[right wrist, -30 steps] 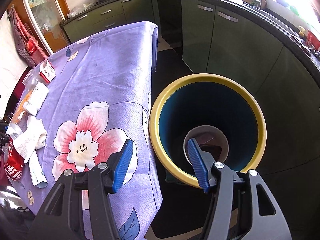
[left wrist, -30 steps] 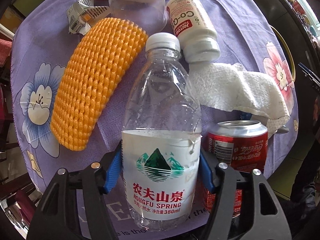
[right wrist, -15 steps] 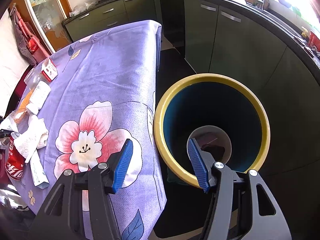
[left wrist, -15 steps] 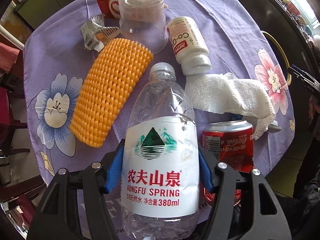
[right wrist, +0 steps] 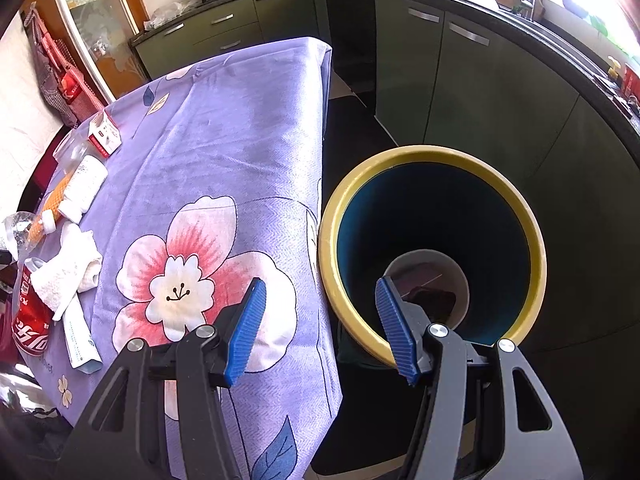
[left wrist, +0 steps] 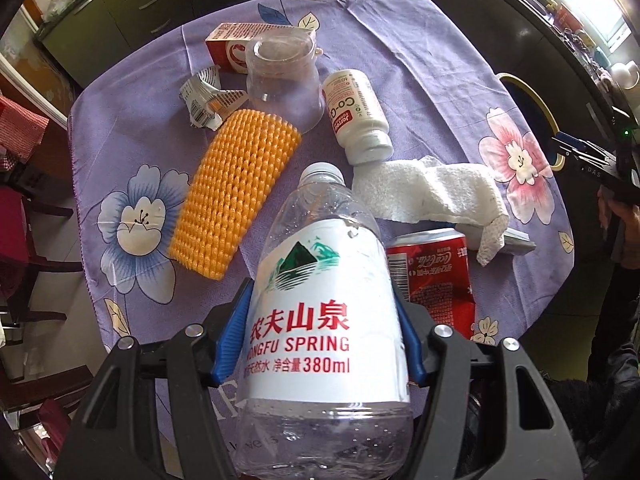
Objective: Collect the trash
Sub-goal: 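Lift the water bottle over the bin and open the left gripper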
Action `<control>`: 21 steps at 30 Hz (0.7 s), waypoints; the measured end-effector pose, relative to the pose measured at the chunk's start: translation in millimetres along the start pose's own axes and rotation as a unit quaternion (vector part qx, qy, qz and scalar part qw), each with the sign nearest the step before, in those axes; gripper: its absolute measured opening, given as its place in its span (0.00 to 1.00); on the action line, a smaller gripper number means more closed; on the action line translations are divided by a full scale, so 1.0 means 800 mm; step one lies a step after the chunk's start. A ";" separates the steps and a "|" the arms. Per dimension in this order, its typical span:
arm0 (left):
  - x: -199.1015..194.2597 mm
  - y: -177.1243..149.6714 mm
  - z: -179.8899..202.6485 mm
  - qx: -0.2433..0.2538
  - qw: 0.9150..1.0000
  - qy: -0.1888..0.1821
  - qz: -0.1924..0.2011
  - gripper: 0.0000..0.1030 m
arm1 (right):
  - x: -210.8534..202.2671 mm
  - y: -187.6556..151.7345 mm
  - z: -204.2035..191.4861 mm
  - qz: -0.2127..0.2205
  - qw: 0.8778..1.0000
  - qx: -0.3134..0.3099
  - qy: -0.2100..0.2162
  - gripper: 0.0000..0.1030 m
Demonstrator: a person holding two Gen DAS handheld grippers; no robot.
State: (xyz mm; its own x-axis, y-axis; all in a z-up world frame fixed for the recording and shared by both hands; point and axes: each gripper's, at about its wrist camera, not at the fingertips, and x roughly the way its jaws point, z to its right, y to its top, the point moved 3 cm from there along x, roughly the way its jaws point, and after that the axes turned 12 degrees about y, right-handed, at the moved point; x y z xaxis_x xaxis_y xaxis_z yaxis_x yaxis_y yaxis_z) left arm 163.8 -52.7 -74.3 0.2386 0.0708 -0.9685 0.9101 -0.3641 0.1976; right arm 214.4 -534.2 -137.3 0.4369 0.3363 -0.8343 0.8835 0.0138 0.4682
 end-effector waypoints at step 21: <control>-0.101 0.121 0.275 0.227 0.962 -0.093 0.121 0.59 | -0.124 -0.070 0.091 0.079 0.992 0.080 -0.062 0.55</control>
State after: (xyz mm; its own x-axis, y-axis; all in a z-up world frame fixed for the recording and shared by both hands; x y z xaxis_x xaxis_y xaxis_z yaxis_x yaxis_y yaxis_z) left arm 157.8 -298.1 -10.3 0.3230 -0.2188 -0.9207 0.5836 -0.7198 0.3758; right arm 134.1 -637.0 -102.0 0.5801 0.2029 -0.7889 0.8139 -0.1827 0.5515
